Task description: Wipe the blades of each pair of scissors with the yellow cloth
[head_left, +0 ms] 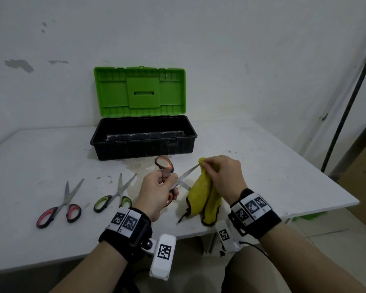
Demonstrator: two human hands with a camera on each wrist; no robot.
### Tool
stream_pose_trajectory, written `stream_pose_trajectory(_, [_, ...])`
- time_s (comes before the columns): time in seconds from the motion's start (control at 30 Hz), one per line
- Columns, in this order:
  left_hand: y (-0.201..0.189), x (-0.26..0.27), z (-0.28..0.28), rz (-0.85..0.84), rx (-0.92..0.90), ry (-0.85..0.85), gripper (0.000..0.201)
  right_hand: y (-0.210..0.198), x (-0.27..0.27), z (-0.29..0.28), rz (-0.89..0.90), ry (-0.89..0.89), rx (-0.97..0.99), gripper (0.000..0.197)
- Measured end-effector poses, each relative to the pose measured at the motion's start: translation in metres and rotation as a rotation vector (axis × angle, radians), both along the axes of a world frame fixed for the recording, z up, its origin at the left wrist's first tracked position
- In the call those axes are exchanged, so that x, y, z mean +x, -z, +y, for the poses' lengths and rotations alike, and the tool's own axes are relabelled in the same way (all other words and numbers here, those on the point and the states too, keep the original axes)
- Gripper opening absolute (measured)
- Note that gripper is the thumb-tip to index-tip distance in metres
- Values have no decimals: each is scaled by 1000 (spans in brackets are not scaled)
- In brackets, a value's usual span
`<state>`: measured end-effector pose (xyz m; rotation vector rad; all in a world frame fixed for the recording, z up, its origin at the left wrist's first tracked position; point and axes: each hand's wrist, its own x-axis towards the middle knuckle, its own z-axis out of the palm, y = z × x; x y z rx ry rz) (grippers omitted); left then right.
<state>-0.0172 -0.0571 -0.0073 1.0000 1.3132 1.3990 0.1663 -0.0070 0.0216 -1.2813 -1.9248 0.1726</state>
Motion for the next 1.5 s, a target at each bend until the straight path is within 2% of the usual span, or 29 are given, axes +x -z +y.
stream_pose_trajectory(0.13, [-3, -1, 1, -18, -1, -6, 16, -5, -9, -24, 6, -97, 72, 12])
stream_pose_trajectory(0.27, [-6, 6, -1, -16, 35, 47, 17, 6, -26, -42, -33, -232, 40, 14])
stream_pose_trajectory(0.4, [-5, 5, -2, -16, 40, 49, 11, 8, -23, -33, -44, -198, 15, 15])
stream_pose_trajectory(0.63, [1, -1, 1, 8, 8, 5, 19, -6, 2, -3, 17, 26, 12, 13])
stream_pose_trajectory(0.73, [0, 0, 2, -9, 8, -3, 19, -8, -5, -20, -3, -63, 97, 11])
stream_pose_trajectory(0.87, [-2, 7, 0, 2, 32, 44, 18, 4, -23, -40, -59, -215, 61, 14])
stream_pose_trajectory(1.0, [1, 5, -1, 12, 12, 23, 18, 3, -16, -24, -34, -109, 28, 14])
stream_pose_trajectory(1.1, [3, 1, -1, -23, -30, -2, 19, -3, -5, -11, 23, -12, -39, 13])
stream_pose_trajectory(1.2, [-2, -1, -1, -143, -87, -58, 19, -11, 2, -11, 182, -8, -122, 8])
stream_pose_trajectory(1.33, [-8, -5, -1, -181, -113, -159, 40, -17, 11, -16, 358, -48, -177, 8])
stream_pose_trajectory(1.5, [-4, -8, 2, -236, -145, -236, 26, -26, 10, -31, 404, -181, -293, 6])
